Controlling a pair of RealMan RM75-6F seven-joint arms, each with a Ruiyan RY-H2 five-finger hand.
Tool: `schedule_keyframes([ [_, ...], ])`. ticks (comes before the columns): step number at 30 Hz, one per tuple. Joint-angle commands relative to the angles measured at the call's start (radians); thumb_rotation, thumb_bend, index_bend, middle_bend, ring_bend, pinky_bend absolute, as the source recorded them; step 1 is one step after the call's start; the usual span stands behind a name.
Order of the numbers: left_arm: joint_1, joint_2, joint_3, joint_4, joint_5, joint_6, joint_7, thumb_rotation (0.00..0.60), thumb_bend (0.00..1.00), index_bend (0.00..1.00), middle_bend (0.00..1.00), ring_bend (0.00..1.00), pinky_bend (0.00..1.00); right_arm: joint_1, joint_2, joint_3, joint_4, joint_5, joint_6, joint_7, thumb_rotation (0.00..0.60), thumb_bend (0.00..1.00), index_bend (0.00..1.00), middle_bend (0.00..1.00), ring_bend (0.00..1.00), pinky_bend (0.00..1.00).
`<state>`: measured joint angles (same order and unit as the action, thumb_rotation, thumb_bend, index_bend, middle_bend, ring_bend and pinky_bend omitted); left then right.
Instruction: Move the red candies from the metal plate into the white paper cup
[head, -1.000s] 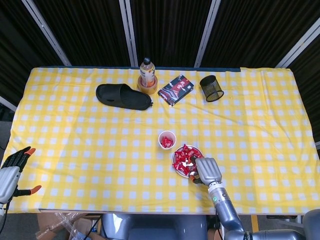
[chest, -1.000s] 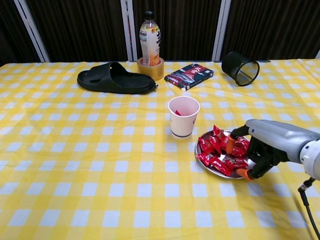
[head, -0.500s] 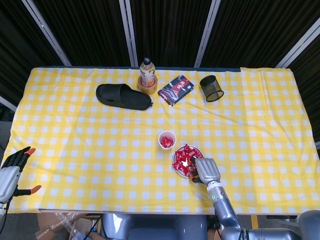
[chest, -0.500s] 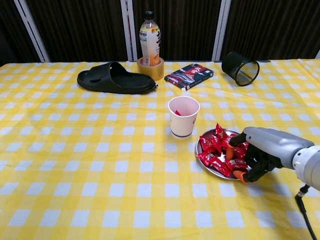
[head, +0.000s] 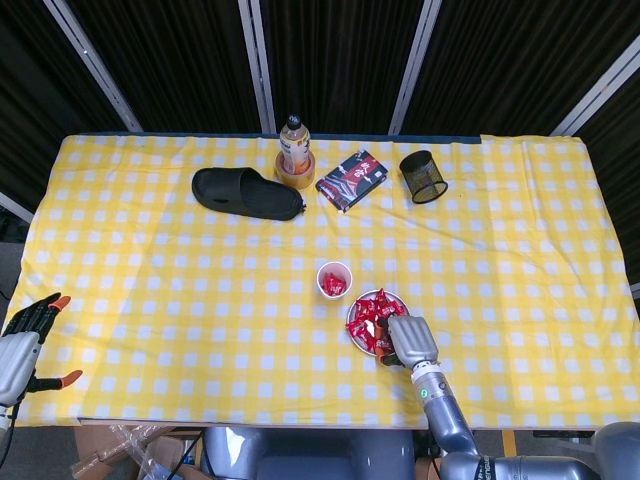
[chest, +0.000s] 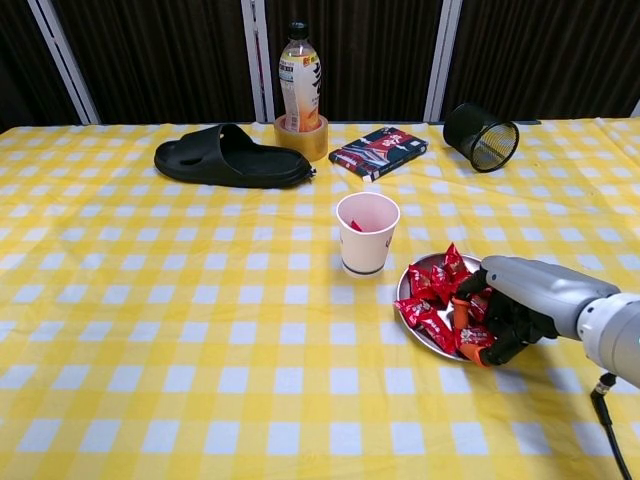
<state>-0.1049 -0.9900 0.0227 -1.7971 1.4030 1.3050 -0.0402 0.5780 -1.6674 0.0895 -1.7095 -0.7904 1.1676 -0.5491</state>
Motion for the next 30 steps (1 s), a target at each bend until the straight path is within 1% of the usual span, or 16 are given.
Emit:
schedule_keyframes([
  [1, 0.000, 0.000, 0.000, 0.000, 0.000, 0.001, 0.000, 0.600, 0.04, 0.00, 0.00, 0.00, 0.00, -0.001, 0.003, 0.004, -0.005, -0.002, 0.001, 0.000, 0.600, 0.43, 0.55, 0.93, 0.90, 0.84],
  [10, 0.000, 0.000, 0.000, -0.001, 0.001, 0.001, -0.002, 0.600, 0.04, 0.00, 0.00, 0.00, 0.00, -0.003, 0.048, 0.034, -0.070, -0.038, 0.022, 0.009, 0.600, 0.43, 0.55, 0.93, 0.90, 0.84],
  [16, 0.001, 0.001, 0.000, -0.002, 0.003, 0.002, -0.003, 0.600, 0.04, 0.00, 0.00, 0.00, 0.00, 0.004, 0.099, 0.068, -0.144, -0.059, 0.040, 0.006, 0.600, 0.43, 0.55, 0.93, 0.90, 0.84],
  [19, 0.001, 0.002, 0.001, -0.003, 0.003, 0.001, -0.004, 0.600, 0.04, 0.00, 0.00, 0.00, 0.00, 0.017, 0.116, 0.100, -0.168, -0.054, 0.042, 0.002, 0.600, 0.43, 0.55, 0.93, 0.90, 0.84],
  [24, 0.000, 0.003, 0.001, -0.004, 0.001, -0.002, -0.005, 0.600, 0.04, 0.00, 0.00, 0.00, 0.00, 0.068, 0.124, 0.172, -0.182, -0.002, 0.023, -0.017, 0.600, 0.43, 0.55, 0.93, 0.90, 0.84],
  [27, -0.002, 0.004, 0.000, -0.004, -0.003, -0.007, -0.005, 0.600, 0.04, 0.00, 0.00, 0.00, 0.00, 0.106, 0.116, 0.211, -0.171, 0.035, 0.011, -0.036, 0.600, 0.43, 0.55, 0.93, 0.90, 0.84],
  [30, -0.004, 0.006, 0.000, -0.005, -0.010, -0.014, -0.007, 0.600, 0.04, 0.00, 0.00, 0.00, 0.00, 0.146, 0.098, 0.237, -0.142, 0.075, -0.005, -0.056, 0.600, 0.43, 0.55, 0.93, 0.90, 0.84],
])
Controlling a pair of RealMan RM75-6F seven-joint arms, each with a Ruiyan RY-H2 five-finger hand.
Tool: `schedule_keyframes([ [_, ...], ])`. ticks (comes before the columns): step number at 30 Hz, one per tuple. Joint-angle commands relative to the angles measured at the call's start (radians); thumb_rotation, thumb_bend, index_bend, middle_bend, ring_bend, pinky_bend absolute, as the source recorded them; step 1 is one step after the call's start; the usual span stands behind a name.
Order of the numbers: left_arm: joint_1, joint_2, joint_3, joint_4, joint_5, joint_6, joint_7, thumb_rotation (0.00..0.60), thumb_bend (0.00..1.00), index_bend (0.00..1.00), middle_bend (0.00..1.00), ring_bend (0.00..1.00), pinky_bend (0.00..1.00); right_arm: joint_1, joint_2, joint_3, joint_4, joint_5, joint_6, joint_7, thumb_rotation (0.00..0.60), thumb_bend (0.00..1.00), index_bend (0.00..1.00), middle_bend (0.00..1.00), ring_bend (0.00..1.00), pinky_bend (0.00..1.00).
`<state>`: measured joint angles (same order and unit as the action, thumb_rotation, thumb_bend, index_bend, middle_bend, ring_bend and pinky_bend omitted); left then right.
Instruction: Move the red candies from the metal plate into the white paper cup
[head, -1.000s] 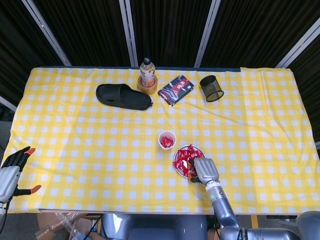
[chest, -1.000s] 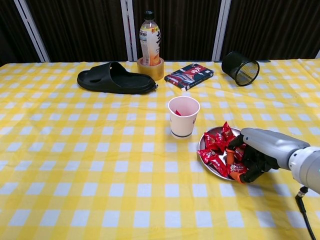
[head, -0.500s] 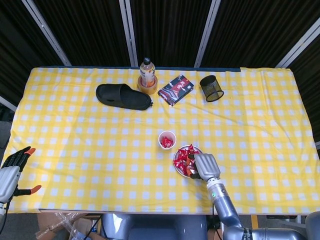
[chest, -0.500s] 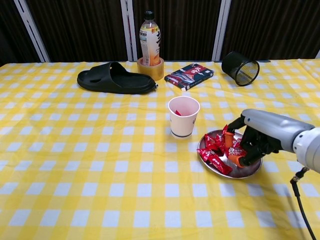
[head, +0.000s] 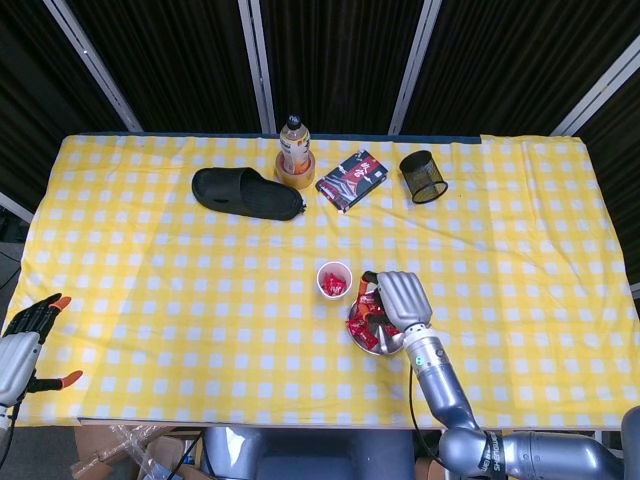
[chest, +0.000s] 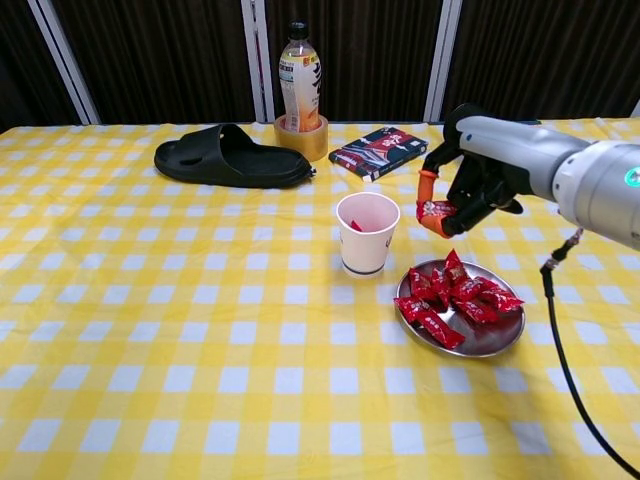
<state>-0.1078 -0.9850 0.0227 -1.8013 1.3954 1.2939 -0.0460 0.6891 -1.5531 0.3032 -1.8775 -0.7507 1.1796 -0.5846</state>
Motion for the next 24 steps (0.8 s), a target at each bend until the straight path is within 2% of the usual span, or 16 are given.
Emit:
schedule_keyframes([
  [1, -0.002, 0.002, -0.001, -0.002, -0.005, -0.005, -0.001, 0.600, 0.04, 0.00, 0.00, 0.00, 0.00, 0.047, -0.023, 0.030, 0.038, 0.049, -0.021, -0.025, 0.600, 0.43, 0.55, 0.93, 0.90, 0.84],
  [6, -0.004, 0.006, -0.001, -0.006, -0.012, -0.014, -0.006, 0.600, 0.04, 0.00, 0.00, 0.00, 0.00, 0.097, -0.065, 0.050, 0.107, 0.099, -0.046, -0.031, 0.600, 0.43, 0.55, 0.93, 0.90, 0.84],
  [14, -0.009, 0.012, -0.003, -0.012, -0.026, -0.028, -0.013, 0.600, 0.04, 0.00, 0.00, 0.00, 0.00, 0.146, -0.118, 0.049, 0.195, 0.133, -0.073, -0.021, 0.600, 0.43, 0.54, 0.93, 0.90, 0.84],
  [24, -0.012, 0.016, -0.005, -0.015, -0.035, -0.038, -0.022, 0.600, 0.04, 0.00, 0.00, 0.00, 0.00, 0.174, -0.148, 0.039, 0.235, 0.124, -0.063, -0.016, 0.600, 0.43, 0.40, 0.93, 0.90, 0.84],
])
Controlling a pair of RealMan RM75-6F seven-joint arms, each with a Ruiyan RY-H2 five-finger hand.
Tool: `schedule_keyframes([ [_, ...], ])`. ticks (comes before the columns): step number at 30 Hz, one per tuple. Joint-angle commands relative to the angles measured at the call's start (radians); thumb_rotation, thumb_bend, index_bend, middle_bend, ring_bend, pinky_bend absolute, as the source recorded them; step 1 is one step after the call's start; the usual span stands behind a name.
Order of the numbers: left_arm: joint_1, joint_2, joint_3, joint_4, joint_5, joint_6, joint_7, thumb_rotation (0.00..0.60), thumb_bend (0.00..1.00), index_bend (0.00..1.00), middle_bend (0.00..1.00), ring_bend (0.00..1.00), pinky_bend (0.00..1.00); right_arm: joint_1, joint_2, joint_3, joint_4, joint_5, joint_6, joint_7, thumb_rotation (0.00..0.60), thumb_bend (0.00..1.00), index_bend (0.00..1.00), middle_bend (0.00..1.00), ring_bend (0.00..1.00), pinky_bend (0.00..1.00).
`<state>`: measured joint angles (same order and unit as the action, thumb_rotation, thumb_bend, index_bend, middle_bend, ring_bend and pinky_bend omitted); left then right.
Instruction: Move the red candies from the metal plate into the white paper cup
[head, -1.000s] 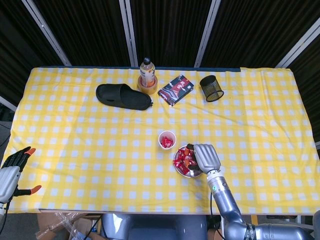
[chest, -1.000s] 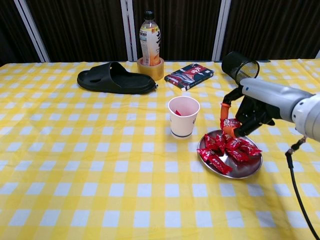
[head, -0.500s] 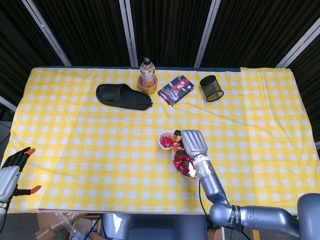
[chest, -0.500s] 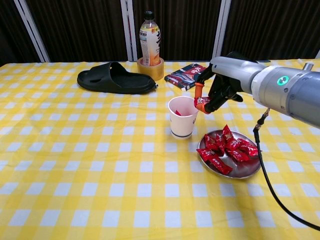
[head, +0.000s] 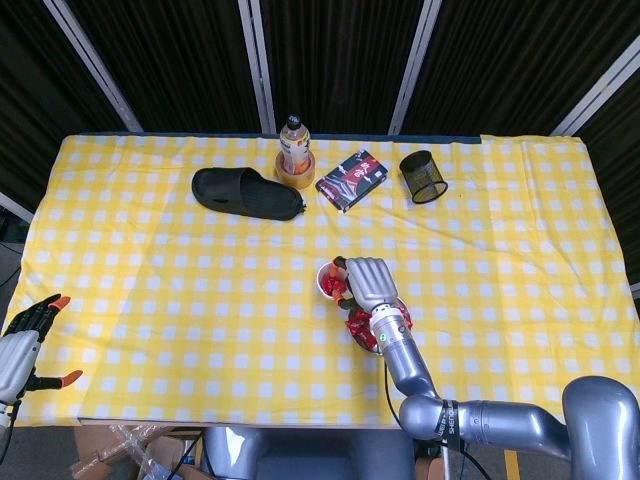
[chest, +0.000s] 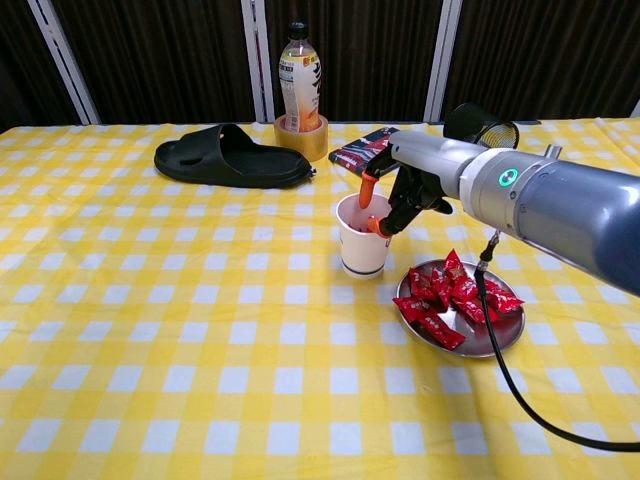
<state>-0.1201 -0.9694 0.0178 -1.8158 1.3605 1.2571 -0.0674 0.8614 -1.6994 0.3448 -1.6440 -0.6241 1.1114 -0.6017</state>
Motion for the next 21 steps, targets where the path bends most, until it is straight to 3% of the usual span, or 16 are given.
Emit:
schedule_keyframes([
  [1, 0.000, 0.001, 0.000, -0.002, 0.000, -0.001, -0.002, 0.600, 0.04, 0.00, 0.00, 0.00, 0.00, 0.002, -0.002, -0.003, 0.000, -0.002, 0.008, 0.002, 0.600, 0.43, 0.40, 0.93, 0.90, 0.84],
  [11, 0.002, 0.001, 0.002, -0.001, 0.009, 0.006, -0.003, 0.600, 0.04, 0.00, 0.00, 0.00, 0.00, -0.041, 0.064, -0.041, -0.114, -0.050, 0.075, 0.007, 0.600, 0.43, 0.40, 0.93, 0.90, 0.84],
  [21, 0.010, -0.002, 0.005, 0.002, 0.028, 0.026, -0.003, 0.600, 0.04, 0.00, 0.00, 0.00, 0.00, -0.139, 0.152, -0.170, -0.263, -0.116, 0.157, -0.002, 0.600, 0.43, 0.40, 0.93, 0.90, 0.84],
])
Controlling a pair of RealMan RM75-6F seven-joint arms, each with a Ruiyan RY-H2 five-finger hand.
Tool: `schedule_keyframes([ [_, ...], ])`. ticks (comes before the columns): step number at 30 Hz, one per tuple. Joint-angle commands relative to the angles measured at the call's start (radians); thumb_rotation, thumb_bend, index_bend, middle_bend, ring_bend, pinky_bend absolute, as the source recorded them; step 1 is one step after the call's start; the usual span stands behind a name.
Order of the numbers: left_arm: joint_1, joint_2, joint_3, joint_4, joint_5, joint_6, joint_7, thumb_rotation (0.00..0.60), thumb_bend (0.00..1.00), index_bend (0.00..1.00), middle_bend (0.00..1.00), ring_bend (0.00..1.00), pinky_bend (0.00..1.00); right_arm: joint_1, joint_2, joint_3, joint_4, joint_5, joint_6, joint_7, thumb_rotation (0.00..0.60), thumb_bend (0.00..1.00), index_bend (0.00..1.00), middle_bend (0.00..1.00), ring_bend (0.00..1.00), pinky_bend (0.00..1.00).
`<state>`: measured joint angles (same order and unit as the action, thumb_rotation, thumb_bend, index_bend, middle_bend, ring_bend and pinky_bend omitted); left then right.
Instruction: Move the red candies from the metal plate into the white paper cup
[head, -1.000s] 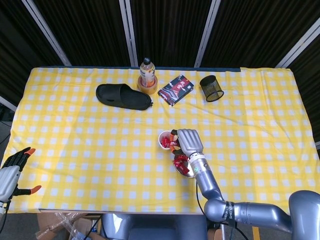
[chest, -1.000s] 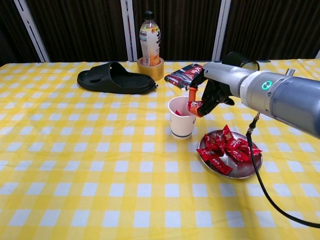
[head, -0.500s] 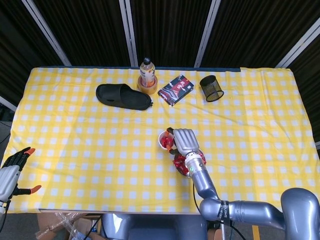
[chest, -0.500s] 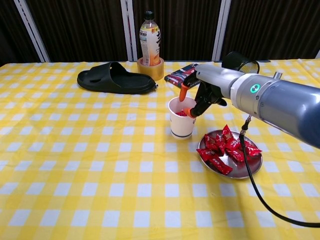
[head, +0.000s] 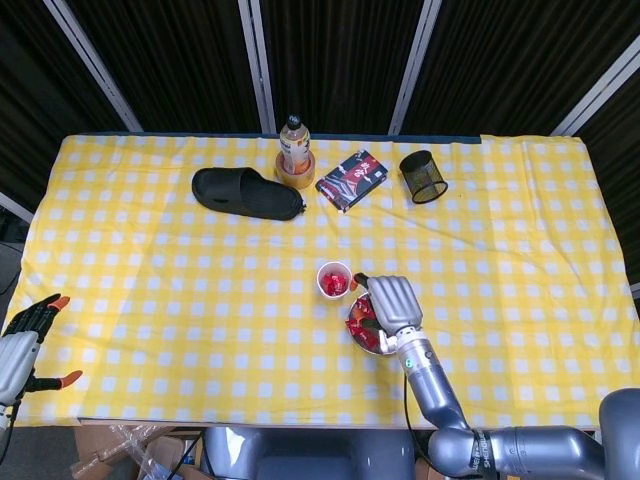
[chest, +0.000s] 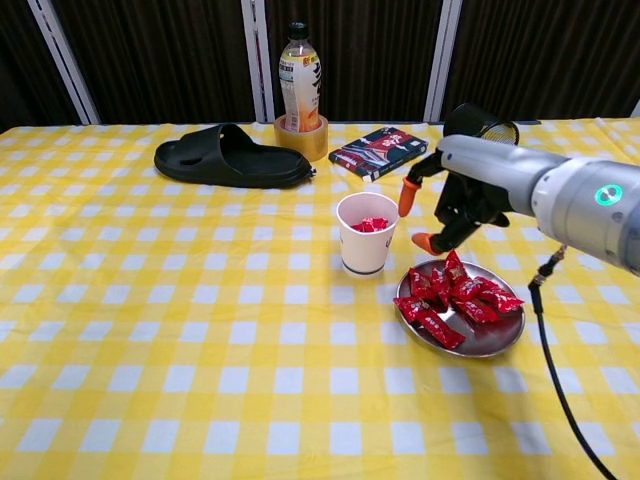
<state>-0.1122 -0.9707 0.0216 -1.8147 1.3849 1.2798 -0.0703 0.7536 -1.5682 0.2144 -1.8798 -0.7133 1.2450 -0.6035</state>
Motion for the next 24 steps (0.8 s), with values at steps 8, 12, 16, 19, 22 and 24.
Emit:
schedule_keyframes([
  [8, 0.008, -0.006, 0.002, 0.005, 0.011, 0.018, 0.005, 0.600, 0.04, 0.00, 0.00, 0.00, 0.00, -0.086, 0.039, -0.113, -0.027, -0.056, 0.042, 0.004, 0.600, 0.43, 0.35, 0.93, 0.90, 0.84],
  [12, 0.009, -0.009, 0.001, 0.006, 0.010, 0.021, 0.011, 0.600, 0.04, 0.00, 0.00, 0.00, 0.00, -0.102, 0.037, -0.123, -0.001, -0.049, 0.036, 0.012, 0.600, 0.42, 0.35, 0.93, 0.90, 0.84],
  [16, 0.009, -0.011, 0.001, 0.008, 0.007, 0.020, 0.017, 0.600, 0.04, 0.00, 0.00, 0.00, 0.00, -0.114, 0.029, -0.127, 0.035, -0.035, 0.022, 0.025, 0.600, 0.37, 0.35, 0.93, 0.90, 0.84],
  [19, 0.009, -0.012, 0.001, 0.008, 0.005, 0.020, 0.020, 0.600, 0.04, 0.00, 0.00, 0.00, 0.00, -0.123, 0.017, -0.129, 0.074, -0.023, 0.006, 0.034, 0.600, 0.35, 0.35, 0.93, 0.90, 0.85],
  [22, 0.009, -0.013, 0.001, 0.007, 0.004, 0.020, 0.023, 0.600, 0.04, 0.00, 0.00, 0.00, 0.00, -0.128, 0.008, -0.125, 0.105, -0.011, -0.006, 0.041, 0.600, 0.35, 0.35, 0.93, 0.90, 0.84],
  [24, 0.009, -0.013, 0.001, 0.008, 0.004, 0.019, 0.024, 0.600, 0.04, 0.00, 0.00, 0.00, 0.00, -0.131, 0.003, -0.121, 0.124, -0.003, -0.013, 0.042, 0.600, 0.33, 0.35, 0.93, 0.90, 0.84],
])
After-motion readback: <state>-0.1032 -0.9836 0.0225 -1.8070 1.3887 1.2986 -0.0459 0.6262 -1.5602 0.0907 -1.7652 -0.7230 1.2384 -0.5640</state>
